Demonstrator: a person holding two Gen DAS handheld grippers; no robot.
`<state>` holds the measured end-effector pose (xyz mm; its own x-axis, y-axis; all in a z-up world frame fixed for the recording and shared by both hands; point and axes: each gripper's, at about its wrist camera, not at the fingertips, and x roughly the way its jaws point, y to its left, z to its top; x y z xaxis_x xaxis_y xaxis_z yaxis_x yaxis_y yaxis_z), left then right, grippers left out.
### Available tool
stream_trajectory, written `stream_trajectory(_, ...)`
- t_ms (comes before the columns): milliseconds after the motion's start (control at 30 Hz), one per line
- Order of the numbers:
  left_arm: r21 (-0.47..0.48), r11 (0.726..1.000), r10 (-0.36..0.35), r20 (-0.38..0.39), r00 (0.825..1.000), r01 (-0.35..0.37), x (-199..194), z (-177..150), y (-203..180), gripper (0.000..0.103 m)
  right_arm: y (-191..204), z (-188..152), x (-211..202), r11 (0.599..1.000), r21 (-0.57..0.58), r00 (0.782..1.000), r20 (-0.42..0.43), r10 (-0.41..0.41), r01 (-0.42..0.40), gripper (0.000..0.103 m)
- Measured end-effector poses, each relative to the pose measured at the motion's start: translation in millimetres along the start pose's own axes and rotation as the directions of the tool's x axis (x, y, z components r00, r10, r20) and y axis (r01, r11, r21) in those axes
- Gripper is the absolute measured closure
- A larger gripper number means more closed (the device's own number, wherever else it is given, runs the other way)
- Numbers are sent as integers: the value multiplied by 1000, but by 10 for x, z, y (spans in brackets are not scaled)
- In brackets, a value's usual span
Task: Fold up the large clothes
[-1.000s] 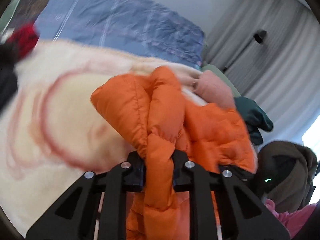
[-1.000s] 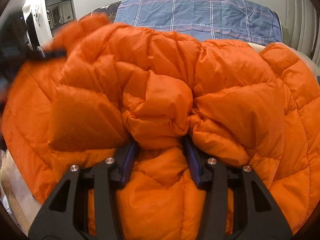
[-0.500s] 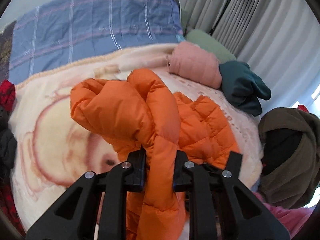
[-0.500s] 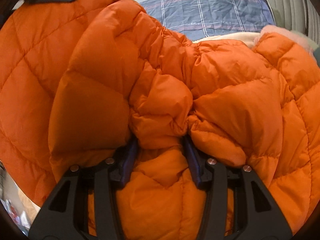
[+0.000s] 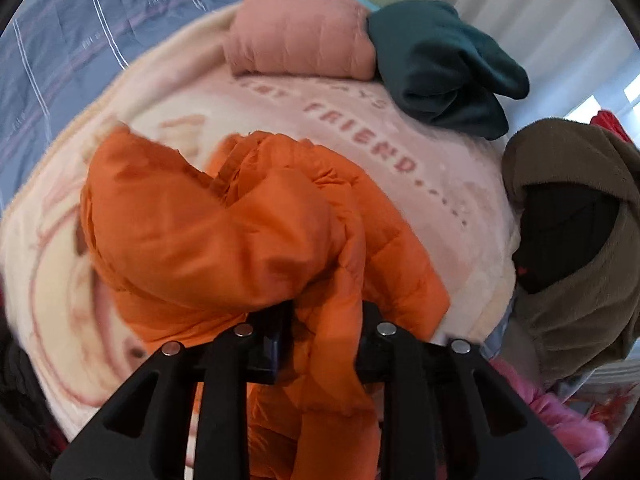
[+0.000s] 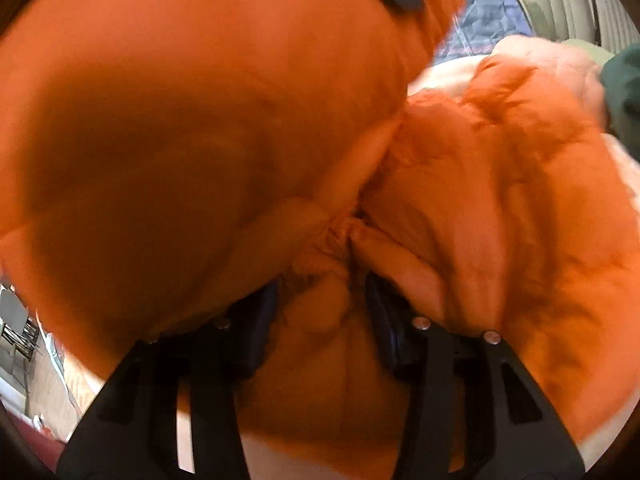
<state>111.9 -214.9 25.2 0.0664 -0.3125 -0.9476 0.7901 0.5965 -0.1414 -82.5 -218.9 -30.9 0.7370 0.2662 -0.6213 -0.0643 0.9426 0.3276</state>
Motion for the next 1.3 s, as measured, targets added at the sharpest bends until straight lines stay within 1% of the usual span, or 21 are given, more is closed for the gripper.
stream_trajectory(33, -17, 1000, -14, -9, 1000, 14, 68, 47, -7, 77, -17, -34, -87, 1000, -8, 1000, 14, 5, -5, 48)
stream_trajectory(133, -53, 998, -40, -8, 999, 39, 190, 133, -14, 77, -46, -128, -361, 999, -38, 998, 66, 8, -5, 49)
stream_trajectory(233, -82, 995, -53, 14, 998, 54, 215, 147, 17, 77, -171, -192, -711, 999, -30, 984, 180, -20, 26, 51)
stream_trajectory(300, -108, 992, -60, 36, 998, 64, 181, 128, 67, 77, -339, -185, -872, 994, 21, 965, 239, -112, 110, 75)
stream_trajectory(367, -143, 987, -67, 64, 996, 76, 123, 95, 134, 77, -565, -110, -845, 980, 95, 955, 224, -194, 177, 89)
stream_trajectory(400, -160, 984, -73, 77, 994, 85, 95, 75, 164, 77, -710, -46, -724, 976, 133, 963, 183, -198, 175, 96)
stream_trajectory(467, -193, 975, -86, 106, 991, 105, 37, 25, 197, 77, -902, 63, -433, 977, 165, 982, 108, -152, 133, 98)
stream_trajectory(500, -200, 974, -86, 118, 989, 108, 24, 16, 196, 77, -1003, 122, -160, 981, 176, 995, 38, -88, 80, 99)
stream_trajectory(600, -245, 964, -73, 150, 986, 108, 65, 26, 221, 76, -1100, 276, 374, 982, 187, 996, -78, 32, -17, 100)
stream_trajectory(633, -261, 959, -74, 149, 986, 112, 106, 41, 230, 74, -1052, 324, 412, 986, 165, 996, -94, 8, 8, 100)
stream_trajectory(733, -299, 942, -115, 139, 984, 152, 301, 121, 217, 69, -925, 305, 305, 993, 86, 994, -79, -79, 86, 100)
stream_trajectory(833, -297, 939, -146, 113, 983, 173, 481, 225, 152, 68, -1051, 133, -81, 974, 206, 995, 15, -96, 91, 99)
stream_trajectory(867, -287, 941, -158, 96, 983, 179, 534, 269, 117, 67, -1079, 71, -211, 969, 234, 994, 47, -97, 84, 94)
stream_trajectory(933, -269, 947, -165, 71, 984, 178, 572, 324, 78, 66, -1053, -109, -568, 963, 266, 988, 123, -88, 52, 72)
stream_trajectory(967, -260, 950, -166, 58, 984, 175, 586, 358, 52, 66, -953, -176, -758, 968, 247, 983, 160, -88, 46, 57)
stream_trajectory(1000, -254, 951, -169, 50, 984, 176, 591, 370, 46, 65, -869, -188, -871, 975, 215, 979, 185, -88, 47, 50)
stream_trajectory(1033, -249, 952, -175, 40, 984, 179, 601, 398, 27, 64, -725, -200, -970, 985, 167, 974, 210, -82, 47, 48)
stream_trajectory(1067, -252, 950, -181, 34, 983, 184, 610, 418, 16, 64, -482, -206, -1095, 996, 81, 968, 242, -61, 42, 43)
stream_trajectory(1167, -262, 947, -187, 23, 982, 186, 628, 439, -15, 64, 66, -218, -1264, 995, -87, 949, 314, -16, 45, 14)
stream_trajectory(1233, -272, 946, -179, 14, 984, 176, 634, 461, -32, 64, 309, -210, -1276, 988, -140, 944, 329, -20, 70, 13)
stream_trajectory(1300, -280, 945, -176, 2, 984, 169, 650, 493, -62, 64, 382, -136, -1143, 989, -107, 945, 320, -64, 103, 13)
